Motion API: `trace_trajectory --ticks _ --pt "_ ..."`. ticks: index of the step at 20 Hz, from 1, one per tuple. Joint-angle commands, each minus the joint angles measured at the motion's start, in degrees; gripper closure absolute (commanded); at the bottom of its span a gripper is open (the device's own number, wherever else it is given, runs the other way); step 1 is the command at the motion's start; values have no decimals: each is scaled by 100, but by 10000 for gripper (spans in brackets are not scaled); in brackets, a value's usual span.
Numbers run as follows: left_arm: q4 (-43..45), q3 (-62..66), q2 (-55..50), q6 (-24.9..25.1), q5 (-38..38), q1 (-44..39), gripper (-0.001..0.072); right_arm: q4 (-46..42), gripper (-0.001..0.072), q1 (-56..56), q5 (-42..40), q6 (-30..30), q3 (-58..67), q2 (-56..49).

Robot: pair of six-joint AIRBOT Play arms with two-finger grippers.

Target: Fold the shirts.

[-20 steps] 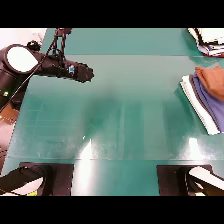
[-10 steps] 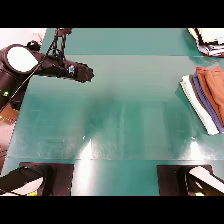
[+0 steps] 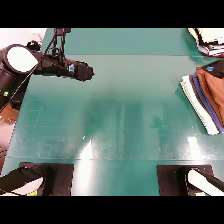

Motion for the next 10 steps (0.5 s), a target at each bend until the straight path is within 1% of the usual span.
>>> trace_trajectory --ticks 1,4,10 --pt "0 2 -2 -2 114 4 678 72 695 1099 -507 -160 13 -4" --pt "0 2 -2 -2 111 4 678 72 696 1344 -553 -160 11 -7" --pt "-2 2 -2 -2 111 4 678 76 695 1285 -463 -160 11 -7"
